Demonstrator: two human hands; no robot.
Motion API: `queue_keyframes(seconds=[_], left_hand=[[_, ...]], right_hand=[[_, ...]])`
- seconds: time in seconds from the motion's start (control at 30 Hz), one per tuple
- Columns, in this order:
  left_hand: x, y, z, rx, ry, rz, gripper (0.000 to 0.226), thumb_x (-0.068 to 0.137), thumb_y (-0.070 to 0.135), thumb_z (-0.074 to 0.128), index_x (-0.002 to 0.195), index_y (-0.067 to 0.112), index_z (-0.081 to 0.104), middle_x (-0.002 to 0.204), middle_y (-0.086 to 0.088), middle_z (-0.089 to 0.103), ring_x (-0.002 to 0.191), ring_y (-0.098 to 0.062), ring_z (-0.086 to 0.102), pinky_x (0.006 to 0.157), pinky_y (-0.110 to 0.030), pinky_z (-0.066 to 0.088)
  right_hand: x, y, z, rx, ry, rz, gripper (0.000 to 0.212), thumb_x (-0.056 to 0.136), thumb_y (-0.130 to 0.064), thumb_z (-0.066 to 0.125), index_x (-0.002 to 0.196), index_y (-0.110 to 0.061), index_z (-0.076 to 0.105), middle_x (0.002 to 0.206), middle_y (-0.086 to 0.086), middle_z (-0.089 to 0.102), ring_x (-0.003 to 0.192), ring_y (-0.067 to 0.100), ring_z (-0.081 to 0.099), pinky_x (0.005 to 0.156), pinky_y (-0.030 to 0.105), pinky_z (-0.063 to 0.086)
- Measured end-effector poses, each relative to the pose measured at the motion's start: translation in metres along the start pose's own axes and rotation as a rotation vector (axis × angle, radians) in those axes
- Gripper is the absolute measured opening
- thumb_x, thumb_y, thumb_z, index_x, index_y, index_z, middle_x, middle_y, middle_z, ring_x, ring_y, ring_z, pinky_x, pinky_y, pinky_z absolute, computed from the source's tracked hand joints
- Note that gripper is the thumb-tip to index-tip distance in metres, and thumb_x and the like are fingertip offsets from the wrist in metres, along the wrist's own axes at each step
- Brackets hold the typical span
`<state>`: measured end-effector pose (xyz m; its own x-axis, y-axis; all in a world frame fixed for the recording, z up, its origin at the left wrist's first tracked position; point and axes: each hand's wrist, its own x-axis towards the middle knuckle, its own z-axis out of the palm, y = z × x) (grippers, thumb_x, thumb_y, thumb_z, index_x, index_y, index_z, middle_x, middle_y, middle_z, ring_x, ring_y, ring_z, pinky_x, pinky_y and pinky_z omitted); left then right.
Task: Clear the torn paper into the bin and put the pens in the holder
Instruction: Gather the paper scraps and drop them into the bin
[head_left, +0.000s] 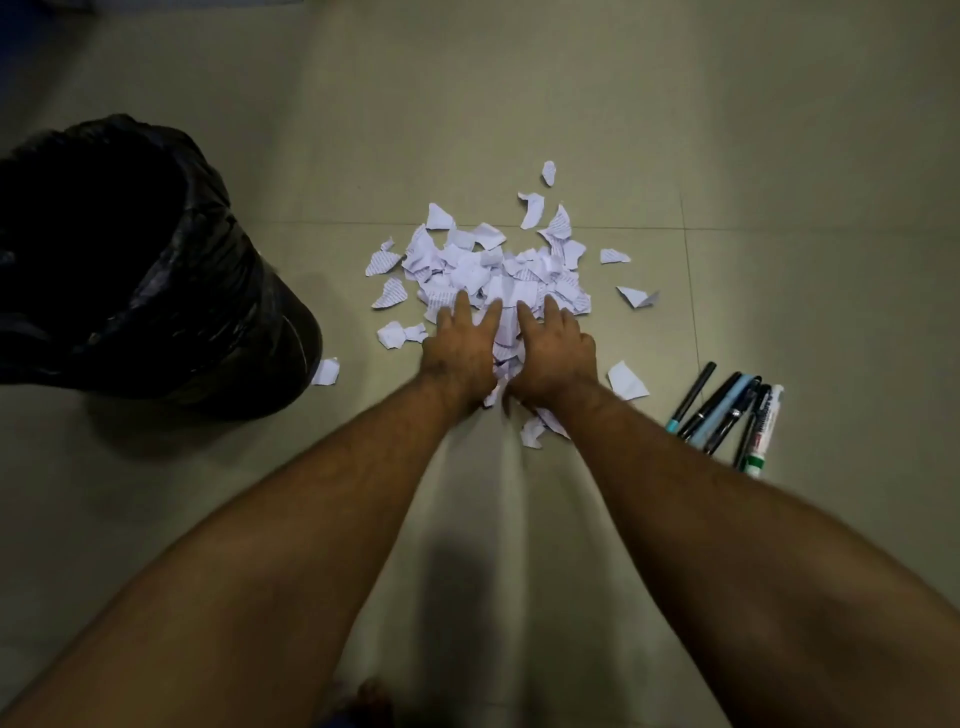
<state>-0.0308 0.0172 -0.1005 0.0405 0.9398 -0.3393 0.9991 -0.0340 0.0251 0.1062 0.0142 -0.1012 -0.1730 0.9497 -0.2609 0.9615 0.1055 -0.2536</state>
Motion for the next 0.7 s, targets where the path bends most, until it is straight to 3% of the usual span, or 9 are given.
queue_keyframes(seconds=[0.07, 0.13, 0.23, 0.37, 0.43, 0.57, 0.7], left_hand=[[0.007, -0.002, -0.003, -0.034, -0.131, 0.069, 0.072, 0.081, 0.04, 0.069, 0.144, 0.029, 0.036, 0.143, -0.015, 0.041, 0.128, -0.036, 0.045, 0.102, -0.043, 0.046], [-0.001, 0.001, -0.005, -0.061, -0.077, 0.076, 0.051, 0.081, 0.028, 0.07, 0.129, 0.025, 0.053, 0.128, -0.012, 0.053, 0.117, -0.034, 0.054, 0.093, -0.04, 0.049], [-0.022, 0.005, -0.003, -0.053, 0.005, 0.068, 0.029, 0.09, 0.023, 0.058, 0.119, 0.022, 0.06, 0.122, -0.012, 0.055, 0.112, -0.033, 0.055, 0.084, -0.04, 0.05], [-0.03, 0.002, 0.001, -0.078, 0.006, 0.078, 0.025, 0.089, 0.029, 0.06, 0.109, 0.016, 0.067, 0.114, -0.014, 0.06, 0.104, -0.034, 0.059, 0.083, -0.038, 0.048], [-0.032, 0.001, 0.001, -0.147, -0.012, 0.045, 0.021, 0.082, 0.023, 0.066, 0.098, 0.011, 0.069, 0.106, -0.016, 0.064, 0.098, -0.035, 0.062, 0.081, -0.038, 0.049], [-0.037, -0.002, 0.001, -0.331, 0.064, -0.166, 0.016, 0.087, 0.013, 0.061, 0.097, 0.009, 0.072, 0.103, -0.015, 0.071, 0.096, -0.034, 0.066, 0.081, -0.033, 0.05], [-0.042, -0.003, -0.016, -0.536, 0.17, -0.323, 0.017, 0.091, 0.018, 0.058, 0.091, 0.011, 0.074, 0.096, -0.014, 0.073, 0.091, -0.034, 0.067, 0.067, -0.027, 0.042]], right_hand=[[0.005, -0.001, -0.004, -0.026, -0.139, -0.015, 0.076, 0.078, -0.042, 0.068, 0.147, -0.031, 0.037, 0.153, 0.011, 0.032, 0.137, 0.035, 0.036, 0.103, 0.047, 0.041], [0.0, -0.003, -0.003, -0.026, -0.088, -0.034, 0.054, 0.082, -0.035, 0.063, 0.134, -0.031, 0.052, 0.138, 0.008, 0.046, 0.125, 0.035, 0.046, 0.093, 0.043, 0.046], [-0.014, -0.004, 0.003, 0.017, -0.002, -0.051, 0.035, 0.088, -0.029, 0.056, 0.122, -0.028, 0.064, 0.122, 0.008, 0.054, 0.113, 0.034, 0.053, 0.08, 0.038, 0.049], [-0.022, -0.003, 0.005, 0.089, -0.02, -0.05, 0.024, 0.09, -0.024, 0.057, 0.111, -0.023, 0.07, 0.113, 0.011, 0.062, 0.105, 0.034, 0.061, 0.076, 0.035, 0.048], [-0.025, -0.002, 0.006, 0.128, -0.021, -0.037, 0.019, 0.088, -0.017, 0.057, 0.1, -0.017, 0.072, 0.104, 0.012, 0.066, 0.1, 0.034, 0.063, 0.071, 0.032, 0.043], [-0.031, 0.002, 0.005, 0.308, 0.05, 0.109, 0.011, 0.083, -0.009, 0.059, 0.085, -0.007, 0.069, 0.095, 0.018, 0.07, 0.096, 0.039, 0.062, 0.07, 0.032, 0.041], [-0.032, -0.008, -0.014, 0.501, 0.162, 0.238, 0.011, 0.084, -0.012, 0.06, 0.082, -0.006, 0.069, 0.089, 0.02, 0.071, 0.092, 0.04, 0.063, 0.069, 0.032, 0.042]])
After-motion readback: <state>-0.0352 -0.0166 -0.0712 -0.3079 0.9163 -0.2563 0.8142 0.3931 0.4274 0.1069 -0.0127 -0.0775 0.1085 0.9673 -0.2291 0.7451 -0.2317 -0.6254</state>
